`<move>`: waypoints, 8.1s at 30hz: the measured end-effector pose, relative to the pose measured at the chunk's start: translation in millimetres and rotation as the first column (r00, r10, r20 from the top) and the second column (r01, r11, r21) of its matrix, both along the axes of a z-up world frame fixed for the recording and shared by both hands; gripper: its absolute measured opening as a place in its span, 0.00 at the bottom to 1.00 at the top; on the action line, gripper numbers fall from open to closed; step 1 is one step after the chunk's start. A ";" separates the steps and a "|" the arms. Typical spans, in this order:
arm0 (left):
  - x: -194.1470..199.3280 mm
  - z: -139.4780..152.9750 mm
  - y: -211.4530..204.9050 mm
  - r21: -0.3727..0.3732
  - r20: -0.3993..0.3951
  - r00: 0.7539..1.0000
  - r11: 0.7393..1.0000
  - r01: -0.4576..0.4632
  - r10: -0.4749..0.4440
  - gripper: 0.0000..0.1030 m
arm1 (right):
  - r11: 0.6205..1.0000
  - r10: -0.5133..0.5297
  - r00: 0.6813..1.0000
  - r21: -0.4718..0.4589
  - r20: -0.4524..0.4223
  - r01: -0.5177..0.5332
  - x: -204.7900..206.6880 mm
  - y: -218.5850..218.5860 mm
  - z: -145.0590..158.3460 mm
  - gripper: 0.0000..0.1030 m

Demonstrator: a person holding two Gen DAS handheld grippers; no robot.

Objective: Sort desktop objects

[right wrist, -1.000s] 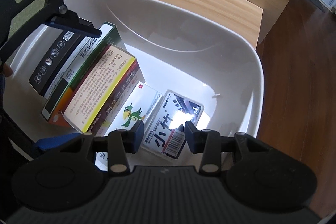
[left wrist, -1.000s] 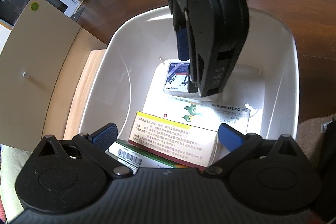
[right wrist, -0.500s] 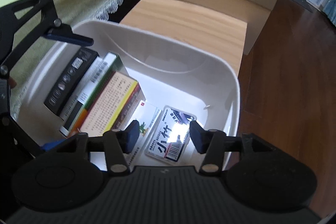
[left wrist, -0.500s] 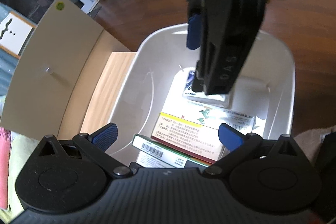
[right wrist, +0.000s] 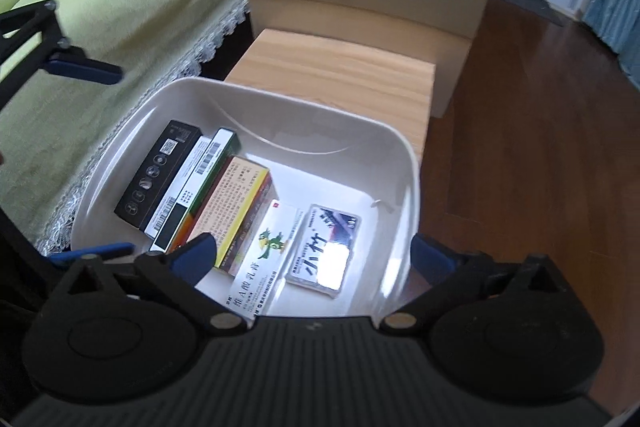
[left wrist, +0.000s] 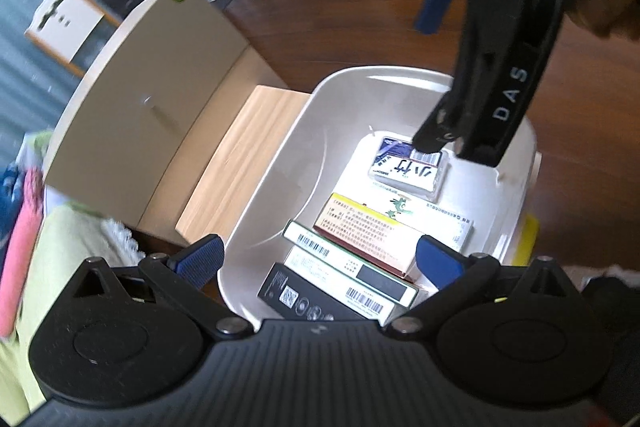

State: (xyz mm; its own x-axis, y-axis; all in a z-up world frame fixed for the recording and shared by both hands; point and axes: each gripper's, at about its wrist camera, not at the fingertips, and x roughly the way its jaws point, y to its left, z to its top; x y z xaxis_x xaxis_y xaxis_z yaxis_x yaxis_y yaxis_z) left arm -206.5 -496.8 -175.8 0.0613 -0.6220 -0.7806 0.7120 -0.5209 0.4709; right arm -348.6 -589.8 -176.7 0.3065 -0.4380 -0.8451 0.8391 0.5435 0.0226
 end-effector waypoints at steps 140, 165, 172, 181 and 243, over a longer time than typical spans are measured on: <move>147.0 115.2 138.9 0.157 -0.472 0.368 0.487 -0.859 0.801 1.00 | 0.997 -0.024 0.992 0.071 0.121 0.016 75.3 59.2 104.6 0.99; 192.5 145.7 296.0 0.055 -0.503 0.116 0.166 -0.985 0.856 1.00 | 0.920 0.384 0.878 -0.031 0.286 -0.392 222.4 146.3 166.7 0.99; 200.9 148.2 363.7 0.041 -0.492 -0.016 0.005 -0.999 0.871 1.00 | 0.853 0.506 0.802 -0.047 0.318 -0.519 267.0 191.2 175.8 1.00; 199.8 147.4 459.4 0.032 -0.474 -0.217 -0.230 -0.973 0.853 1.00 | 0.711 0.672 0.647 -0.067 0.361 -0.700 317.5 261.5 183.9 1.00; 225.2 79.9 753.0 0.128 -0.475 -0.577 -0.596 -0.792 0.664 0.90 | 0.273 0.876 0.296 0.114 0.381 -0.955 475.7 462.0 121.6 0.66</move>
State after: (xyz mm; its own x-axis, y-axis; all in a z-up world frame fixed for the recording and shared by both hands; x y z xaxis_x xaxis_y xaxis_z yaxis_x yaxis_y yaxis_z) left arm 18.8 256.2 -95.9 0.6123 0.0599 -0.7884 -0.0913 0.9958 0.0047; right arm 127.1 -127.7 -55.1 0.5123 0.4850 -0.7088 -0.2714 0.8744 0.4022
